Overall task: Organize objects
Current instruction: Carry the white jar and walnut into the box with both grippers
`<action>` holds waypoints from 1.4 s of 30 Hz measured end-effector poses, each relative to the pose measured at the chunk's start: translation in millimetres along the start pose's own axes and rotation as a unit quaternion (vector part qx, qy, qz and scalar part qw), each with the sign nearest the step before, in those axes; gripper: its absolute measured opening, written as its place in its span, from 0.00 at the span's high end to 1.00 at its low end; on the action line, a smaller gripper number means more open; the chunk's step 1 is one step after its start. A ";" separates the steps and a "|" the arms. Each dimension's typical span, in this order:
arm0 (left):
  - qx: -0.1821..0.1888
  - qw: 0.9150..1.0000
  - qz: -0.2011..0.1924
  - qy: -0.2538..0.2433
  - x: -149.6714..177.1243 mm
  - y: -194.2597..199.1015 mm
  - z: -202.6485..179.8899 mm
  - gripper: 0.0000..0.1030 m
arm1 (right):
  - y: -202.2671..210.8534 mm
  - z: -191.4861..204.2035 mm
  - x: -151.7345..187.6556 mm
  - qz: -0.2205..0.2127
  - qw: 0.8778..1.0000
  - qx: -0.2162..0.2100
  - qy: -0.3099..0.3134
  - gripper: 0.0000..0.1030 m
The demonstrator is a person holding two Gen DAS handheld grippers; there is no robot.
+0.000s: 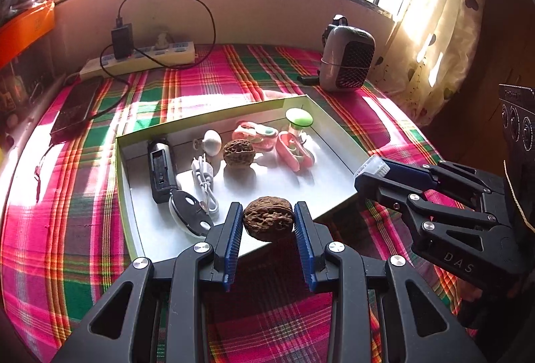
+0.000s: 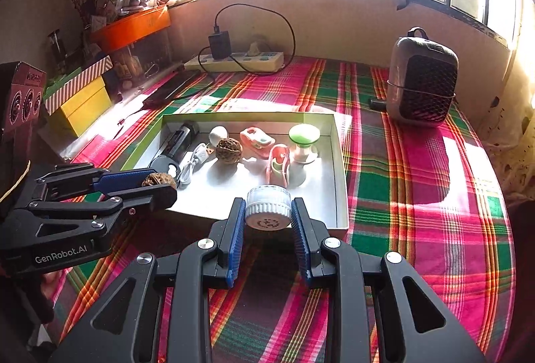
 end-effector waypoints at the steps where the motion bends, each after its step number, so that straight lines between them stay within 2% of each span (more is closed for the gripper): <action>1: -0.001 1.000 0.002 0.001 -1.4 -3.1 1.0 0.72 | -2.6 -1.9 -2.1 0.001 1.000 0.001 -0.001 0.72; 16: -0.011 1.000 0.026 0.009 -5.5 -43.5 12.2 0.72 | -55.7 -38.8 -16.7 0.034 0.998 0.045 -0.014 0.72; 27: -0.015 0.999 0.038 0.009 -2.6 -58.4 18.2 0.72 | -74.8 -37.7 -16.7 0.051 0.996 0.068 0.017 0.72; 42: -0.021 0.999 0.039 0.011 -1.6 -62.4 23.6 0.72 | -90.3 -26.9 -8.9 0.067 0.996 0.054 0.018 0.72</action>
Point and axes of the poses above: each gripper's, at about its wrist camera, not at the fingertips, and y roughly against the way its jaws point, z to its left, x to its underside, the point moved 10 cm from there along -y, roughly the way its jaws point, and after that the axes turned 8 degrees about -z, right-handed, at the moved point
